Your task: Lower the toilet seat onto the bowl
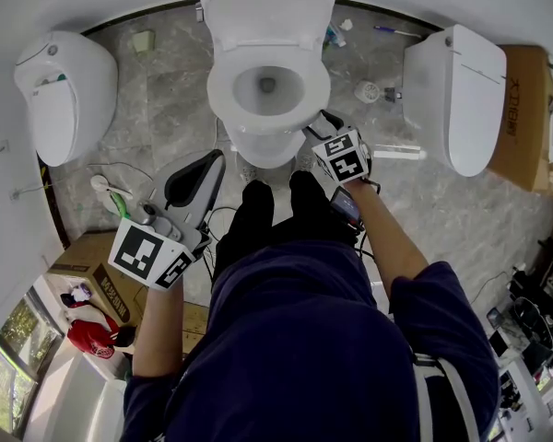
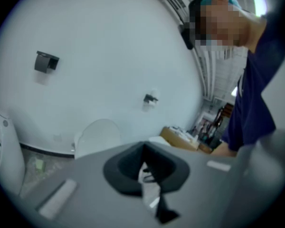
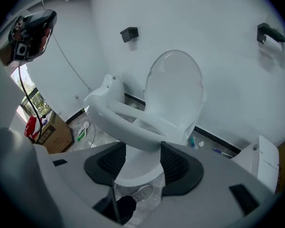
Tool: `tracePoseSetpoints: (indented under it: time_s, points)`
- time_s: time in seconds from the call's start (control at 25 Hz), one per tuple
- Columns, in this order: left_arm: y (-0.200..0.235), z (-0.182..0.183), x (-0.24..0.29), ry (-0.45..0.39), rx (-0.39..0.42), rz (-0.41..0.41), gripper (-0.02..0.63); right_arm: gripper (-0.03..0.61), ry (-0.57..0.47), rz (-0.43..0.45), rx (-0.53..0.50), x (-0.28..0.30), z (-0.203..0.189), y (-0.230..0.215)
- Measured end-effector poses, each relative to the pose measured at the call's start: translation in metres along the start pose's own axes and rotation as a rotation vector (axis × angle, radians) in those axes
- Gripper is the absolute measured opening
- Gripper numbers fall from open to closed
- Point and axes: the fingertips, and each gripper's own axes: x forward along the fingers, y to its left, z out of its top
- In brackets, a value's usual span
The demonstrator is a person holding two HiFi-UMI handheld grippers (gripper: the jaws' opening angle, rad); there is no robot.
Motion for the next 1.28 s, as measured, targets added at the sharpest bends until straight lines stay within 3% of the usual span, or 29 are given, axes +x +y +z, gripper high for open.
tracePoseSetpoints:
  time_s: [0.52,0.88,1.28]
  points:
    - [0.003,-0.007,0.012,0.022,-0.016,-0.022,0.003,0.216,0.021,0.018,-0.017,0.005,-0.019,0.006]
    - [-0.001,-0.016,0.018,0.037,-0.024,-0.039,0.003,0.212,0.044,0.031,0.031,0.007,-0.037,0.006]
    - [-0.007,-0.026,0.017,0.038,-0.032,-0.047,0.003,0.118,0.057,0.039,0.081,0.001,-0.061,0.011]
